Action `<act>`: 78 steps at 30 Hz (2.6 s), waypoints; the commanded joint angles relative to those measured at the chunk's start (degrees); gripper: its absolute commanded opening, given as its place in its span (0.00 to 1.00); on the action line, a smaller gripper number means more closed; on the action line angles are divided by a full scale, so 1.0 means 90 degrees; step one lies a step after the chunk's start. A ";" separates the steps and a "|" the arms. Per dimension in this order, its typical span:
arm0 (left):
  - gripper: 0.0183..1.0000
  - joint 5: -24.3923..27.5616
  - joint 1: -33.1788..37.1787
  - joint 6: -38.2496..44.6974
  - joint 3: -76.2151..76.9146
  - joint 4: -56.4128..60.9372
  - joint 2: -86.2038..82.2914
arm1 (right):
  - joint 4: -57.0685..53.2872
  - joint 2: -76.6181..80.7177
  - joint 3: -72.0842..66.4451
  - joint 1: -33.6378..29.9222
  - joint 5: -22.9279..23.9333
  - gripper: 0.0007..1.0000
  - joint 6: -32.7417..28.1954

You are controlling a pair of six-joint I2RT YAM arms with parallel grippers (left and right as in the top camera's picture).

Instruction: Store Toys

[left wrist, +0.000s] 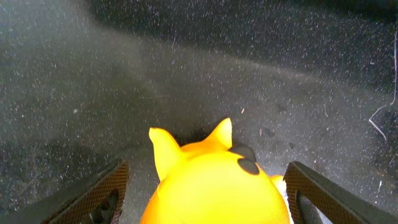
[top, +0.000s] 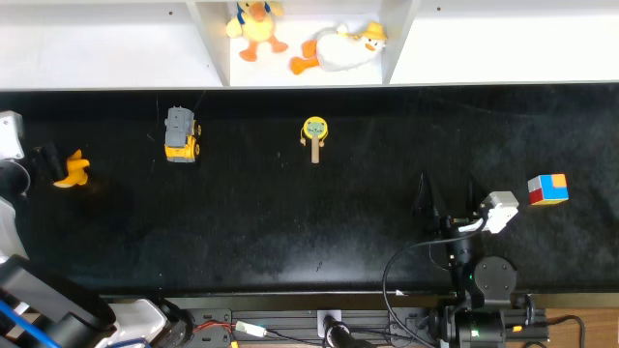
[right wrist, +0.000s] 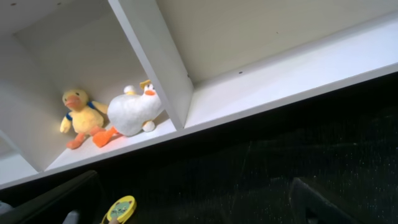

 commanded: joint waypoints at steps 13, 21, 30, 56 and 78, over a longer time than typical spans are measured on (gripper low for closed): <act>0.81 -0.0432 0.0032 0.0143 -0.0291 -0.0058 0.0027 | 0.0029 -0.0049 -0.0083 0.0046 0.0027 1.00 0.0002; 0.67 -0.0403 0.0032 0.0136 -0.0304 0.0114 0.0027 | 0.0029 -0.0049 -0.0083 0.0046 0.0027 1.00 0.0002; 0.50 -0.0294 0.0032 -0.0102 -0.0301 0.0153 0.0027 | 0.0029 -0.0049 -0.0083 0.0046 0.0027 1.00 0.0002; 0.44 -0.0772 -0.1353 -0.1275 0.0775 0.0967 -0.0454 | 0.0029 -0.0049 -0.0083 0.0046 0.0027 1.00 0.0002; 0.38 -0.0867 -0.2186 -0.2404 0.0792 0.2858 0.0134 | 0.0029 -0.0049 -0.0083 0.0046 0.0027 1.00 0.0002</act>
